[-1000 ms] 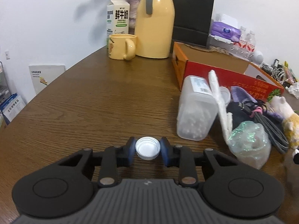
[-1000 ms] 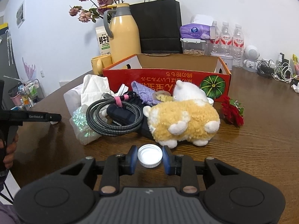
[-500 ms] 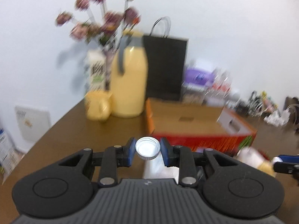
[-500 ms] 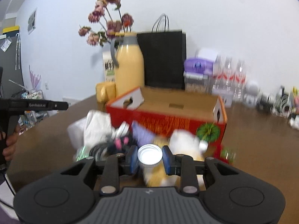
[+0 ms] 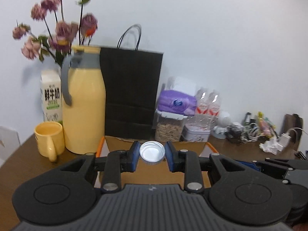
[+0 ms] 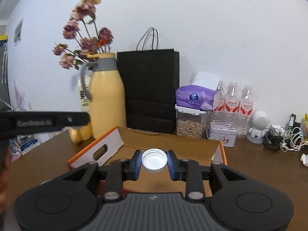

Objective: Organize objects
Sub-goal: 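Carry both caps into the cardboard box and open both grippers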

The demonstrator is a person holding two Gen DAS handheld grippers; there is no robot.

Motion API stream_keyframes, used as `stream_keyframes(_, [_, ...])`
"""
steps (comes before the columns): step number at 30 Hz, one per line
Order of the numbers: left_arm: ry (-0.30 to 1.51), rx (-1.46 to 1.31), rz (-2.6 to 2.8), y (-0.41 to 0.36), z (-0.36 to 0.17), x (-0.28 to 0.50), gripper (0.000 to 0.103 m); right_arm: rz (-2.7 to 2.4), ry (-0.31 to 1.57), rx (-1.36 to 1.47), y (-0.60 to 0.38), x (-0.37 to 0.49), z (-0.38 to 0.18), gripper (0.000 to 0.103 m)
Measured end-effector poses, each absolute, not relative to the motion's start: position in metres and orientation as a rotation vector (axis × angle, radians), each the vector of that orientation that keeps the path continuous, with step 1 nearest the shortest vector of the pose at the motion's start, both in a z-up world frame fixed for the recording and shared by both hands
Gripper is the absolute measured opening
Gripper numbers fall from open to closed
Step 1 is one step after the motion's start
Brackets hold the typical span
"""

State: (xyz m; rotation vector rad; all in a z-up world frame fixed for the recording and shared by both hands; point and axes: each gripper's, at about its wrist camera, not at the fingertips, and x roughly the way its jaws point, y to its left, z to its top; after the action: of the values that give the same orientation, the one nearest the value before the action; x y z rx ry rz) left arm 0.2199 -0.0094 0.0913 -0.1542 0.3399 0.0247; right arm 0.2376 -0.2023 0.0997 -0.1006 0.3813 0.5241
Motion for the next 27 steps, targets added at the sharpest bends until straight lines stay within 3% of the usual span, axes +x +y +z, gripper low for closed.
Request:
stream_keyframes(8, [0.500, -0.182, 0.181, -0.011, 0.044, 0.290, 0.029, 0.433, 0.490, -0.106, -0.183, 0.312, 0.065, 0.027])
stream_keyframes(21, [0.570, -0.173, 0.164, -0.010, 0.024, 0.297, 0.033, 0.434, 0.622, -0.083, -0.194, 0.330, 0.034, 0.028])
stream_keyframes(22, [0.563, -0.173, 0.166, -0.010, 0.025, 0.296, 0.040, 0.433, 0.623, -0.083, -0.195, 0.330, 0.035, 0.029])
stream_keyframes(24, [0.551, -0.169, 0.173, -0.012, 0.028, 0.295, 0.068, 0.429, 0.622, -0.083, -0.196, 0.329, 0.035, 0.041])
stream_keyframes(26, [0.541, -0.159, 0.183, -0.014, 0.030, 0.294, 0.083, 0.415, 0.620, -0.087, -0.196, 0.328, 0.036, 0.069])
stream_keyframes(27, [0.531, -0.151, 0.187, -0.015, 0.032, 0.292, 0.090, 0.410, 0.616, -0.089, -0.197, 0.327, 0.037, 0.073])
